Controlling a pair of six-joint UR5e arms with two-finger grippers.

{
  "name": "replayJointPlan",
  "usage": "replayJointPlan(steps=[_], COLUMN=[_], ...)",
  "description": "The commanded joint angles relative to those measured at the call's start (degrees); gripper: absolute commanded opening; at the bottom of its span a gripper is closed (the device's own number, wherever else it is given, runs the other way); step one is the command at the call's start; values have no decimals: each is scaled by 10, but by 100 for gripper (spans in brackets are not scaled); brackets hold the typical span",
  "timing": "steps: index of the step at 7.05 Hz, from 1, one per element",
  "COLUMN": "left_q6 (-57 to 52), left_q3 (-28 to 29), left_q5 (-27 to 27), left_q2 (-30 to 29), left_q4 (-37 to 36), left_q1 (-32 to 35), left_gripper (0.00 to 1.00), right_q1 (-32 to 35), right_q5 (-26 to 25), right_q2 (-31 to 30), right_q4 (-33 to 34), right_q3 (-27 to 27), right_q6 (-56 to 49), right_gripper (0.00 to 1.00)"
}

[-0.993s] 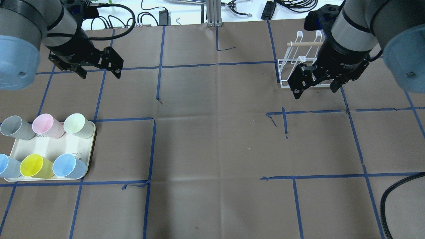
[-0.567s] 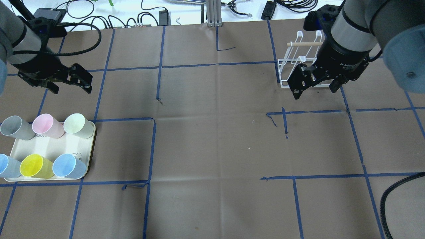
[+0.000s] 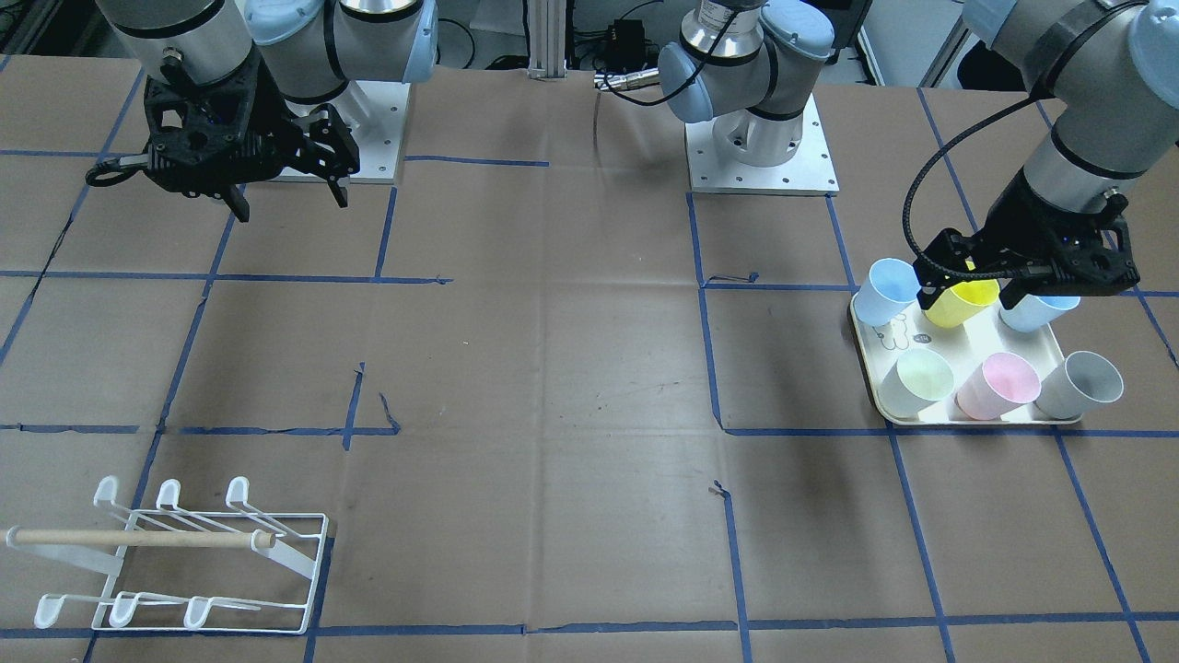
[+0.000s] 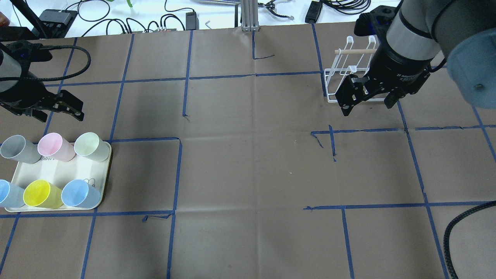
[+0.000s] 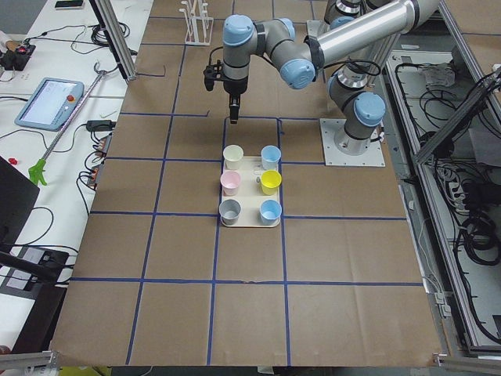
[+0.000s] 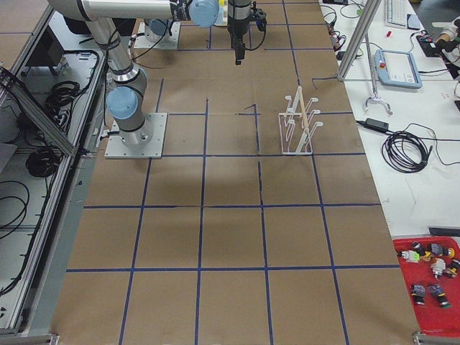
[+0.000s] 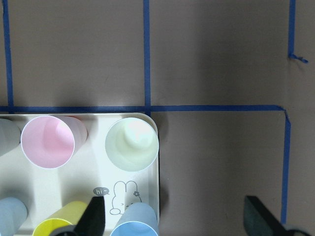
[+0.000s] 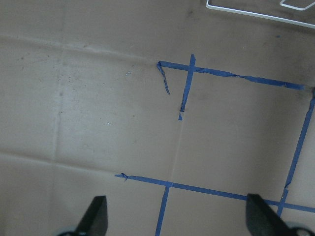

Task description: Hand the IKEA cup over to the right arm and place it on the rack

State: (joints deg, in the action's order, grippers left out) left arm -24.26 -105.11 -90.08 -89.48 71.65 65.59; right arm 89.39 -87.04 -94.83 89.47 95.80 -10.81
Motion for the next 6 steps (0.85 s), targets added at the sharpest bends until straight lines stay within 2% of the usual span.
replayJointPlan(steps=[1,3,6], left_q6=[-1,-2,-2], left_q3=[-39,-69,-82], left_q5=[0,1,-1], left_q2=[-36,-87,-129], left_q4=[-74,-144,-162], left_q1=[-4,-4,-4], left_gripper=[99,99,99], right_q1=[0,0,0], right_q5=[0,0,1], right_q2=[0,1,1], right_q4=[0,0,0], right_q3=[0,0,1], right_q6=[0,0,1], right_gripper=[100,100,100])
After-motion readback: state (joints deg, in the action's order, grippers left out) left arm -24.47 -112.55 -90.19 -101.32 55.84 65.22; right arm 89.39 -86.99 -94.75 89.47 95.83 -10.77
